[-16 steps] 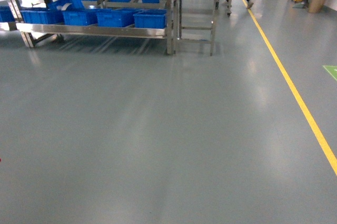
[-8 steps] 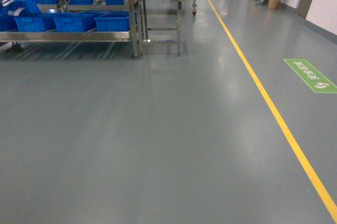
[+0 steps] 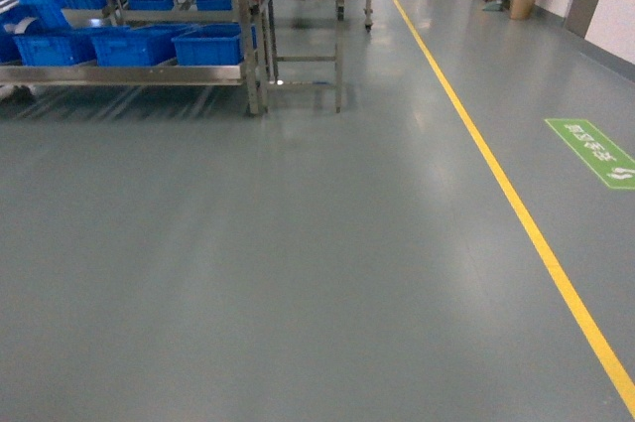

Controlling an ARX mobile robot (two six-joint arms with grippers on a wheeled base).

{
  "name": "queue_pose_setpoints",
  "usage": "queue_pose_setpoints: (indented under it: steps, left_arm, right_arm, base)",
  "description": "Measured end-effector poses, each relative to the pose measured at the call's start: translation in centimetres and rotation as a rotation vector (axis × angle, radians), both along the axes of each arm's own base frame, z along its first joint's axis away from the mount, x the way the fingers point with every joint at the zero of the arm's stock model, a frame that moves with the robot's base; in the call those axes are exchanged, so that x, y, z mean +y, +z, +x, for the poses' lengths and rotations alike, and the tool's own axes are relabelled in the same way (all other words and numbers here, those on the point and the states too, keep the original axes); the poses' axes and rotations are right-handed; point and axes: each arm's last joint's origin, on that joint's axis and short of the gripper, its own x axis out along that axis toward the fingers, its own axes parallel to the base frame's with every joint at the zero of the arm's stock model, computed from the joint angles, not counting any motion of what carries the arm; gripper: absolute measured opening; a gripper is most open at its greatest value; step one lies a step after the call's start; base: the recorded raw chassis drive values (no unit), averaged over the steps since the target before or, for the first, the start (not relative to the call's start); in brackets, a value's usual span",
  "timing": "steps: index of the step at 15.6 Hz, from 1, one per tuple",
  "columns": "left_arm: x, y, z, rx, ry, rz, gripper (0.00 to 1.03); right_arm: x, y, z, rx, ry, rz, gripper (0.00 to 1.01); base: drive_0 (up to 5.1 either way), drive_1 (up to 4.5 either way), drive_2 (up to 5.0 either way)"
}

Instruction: Sort blue parts and orange caps into right shelf containers

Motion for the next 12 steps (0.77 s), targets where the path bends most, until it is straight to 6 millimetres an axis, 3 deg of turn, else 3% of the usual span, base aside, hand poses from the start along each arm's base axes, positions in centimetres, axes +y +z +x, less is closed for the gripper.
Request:
queue_pose_setpoints:
  steps: [12]
  left_arm:
    - [0.0,-0.01,0.0,0.001,-0.001,0.0,0.42]
  right_arm:
    - [0.0,-0.01,0.0,0.002,0.0,0.0,0.46]
  base:
    - [0.0,4.25,-4.3]
